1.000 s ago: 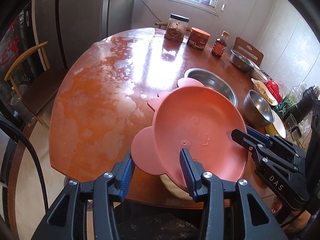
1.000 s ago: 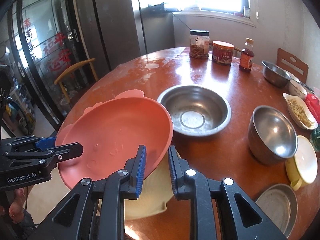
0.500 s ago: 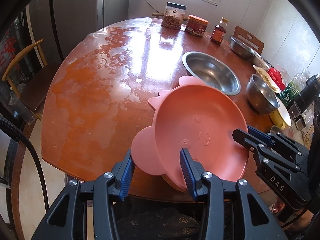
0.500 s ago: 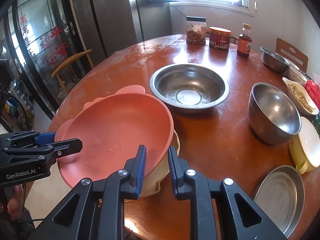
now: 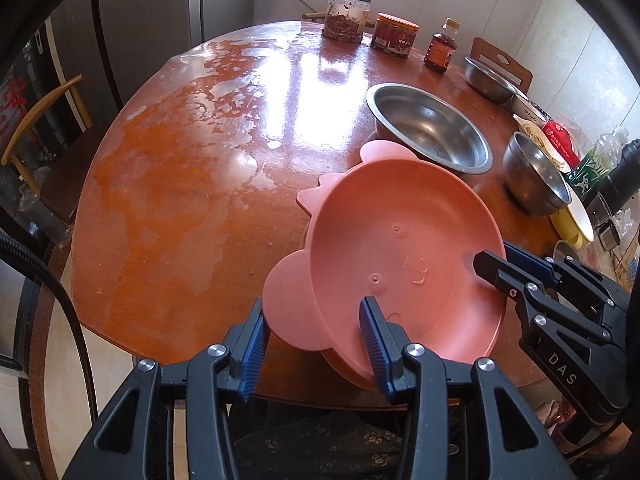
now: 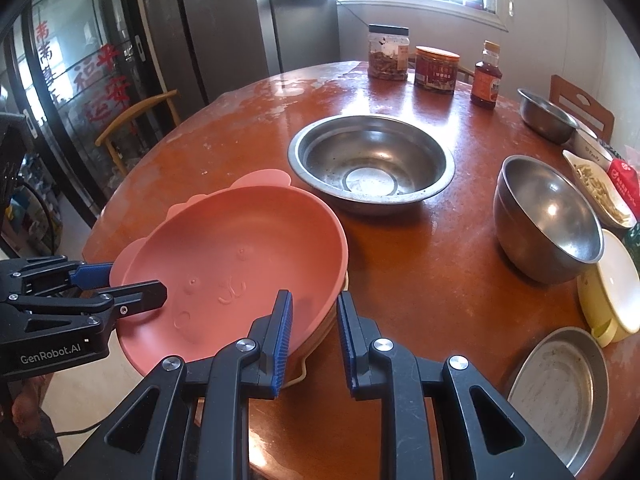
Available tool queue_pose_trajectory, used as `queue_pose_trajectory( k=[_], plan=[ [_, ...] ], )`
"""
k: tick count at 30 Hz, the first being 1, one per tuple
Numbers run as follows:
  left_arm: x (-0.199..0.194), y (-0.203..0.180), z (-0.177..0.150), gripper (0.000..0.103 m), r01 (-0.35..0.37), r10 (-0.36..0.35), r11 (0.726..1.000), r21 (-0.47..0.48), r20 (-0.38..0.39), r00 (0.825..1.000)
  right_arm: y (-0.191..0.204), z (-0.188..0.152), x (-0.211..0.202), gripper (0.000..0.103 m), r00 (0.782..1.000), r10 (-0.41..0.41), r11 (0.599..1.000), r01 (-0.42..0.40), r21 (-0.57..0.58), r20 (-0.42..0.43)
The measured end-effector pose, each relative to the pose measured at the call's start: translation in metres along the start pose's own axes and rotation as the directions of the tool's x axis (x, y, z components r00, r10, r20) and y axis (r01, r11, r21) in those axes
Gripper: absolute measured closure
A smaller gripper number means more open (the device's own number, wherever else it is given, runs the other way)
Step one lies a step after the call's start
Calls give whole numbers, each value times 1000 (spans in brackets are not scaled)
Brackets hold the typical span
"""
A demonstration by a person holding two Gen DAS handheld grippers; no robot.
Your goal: Organize plates and bowls
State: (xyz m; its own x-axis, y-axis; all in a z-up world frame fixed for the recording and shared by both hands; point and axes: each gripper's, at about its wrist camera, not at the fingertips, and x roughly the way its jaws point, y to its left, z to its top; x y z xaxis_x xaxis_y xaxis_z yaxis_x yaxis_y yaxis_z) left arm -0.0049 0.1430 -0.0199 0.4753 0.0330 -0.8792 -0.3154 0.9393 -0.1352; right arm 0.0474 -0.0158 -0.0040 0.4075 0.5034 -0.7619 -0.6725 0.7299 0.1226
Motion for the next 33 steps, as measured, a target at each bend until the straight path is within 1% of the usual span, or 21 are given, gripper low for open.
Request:
queue_pose_trajectory(
  k=[7, 10, 12, 14, 17, 20, 25, 28, 33],
  plan=[
    [0, 4, 0, 58, 1, -1, 1000, -7, -4, 1000, 3, 1, 3, 77, 1000, -27, 999, 27, -29, -10],
    [-2, 5, 0, 58, 1, -1, 1000, -10, 4, 1000, 3, 1, 3, 75, 1000, -24, 999, 24, -28, -11],
    [-4, 7, 1, 58, 4, -4, 1000, -15, 11, 1000, 2, 1, 2, 71, 1000, -22, 1000, 22, -23, -8],
    [-6, 8, 1, 58, 10, -10, 1000, -22, 14, 1000, 0, 2, 1, 71, 1000, -16, 1000, 16, -13, -6],
    [-10, 9, 2, 57, 19, -18, 999, -37, 29, 999, -2, 2, -2, 71, 1000, -15, 1000, 15, -7, 0],
    [-18, 8, 4, 57, 23, -20, 999, -47, 60, 998, -5, 1, -7, 70, 1000, -17, 1000, 17, 5, 13],
    [-29, -2, 7, 57, 37, -34, 999, -28, 94, 995, -12, 0, -19, 68, 999, -27, 999, 26, 32, 42],
    [-31, -10, 7, 57, 41, -39, 999, -14, 99, 994, -20, -1, -27, 60, 998, -29, 998, 25, 57, 63],
    [-37, -28, 7, 57, 41, -43, 999, 18, 105, 994, -31, -4, -44, 58, 994, -37, 996, 28, 89, 104]
  ],
)
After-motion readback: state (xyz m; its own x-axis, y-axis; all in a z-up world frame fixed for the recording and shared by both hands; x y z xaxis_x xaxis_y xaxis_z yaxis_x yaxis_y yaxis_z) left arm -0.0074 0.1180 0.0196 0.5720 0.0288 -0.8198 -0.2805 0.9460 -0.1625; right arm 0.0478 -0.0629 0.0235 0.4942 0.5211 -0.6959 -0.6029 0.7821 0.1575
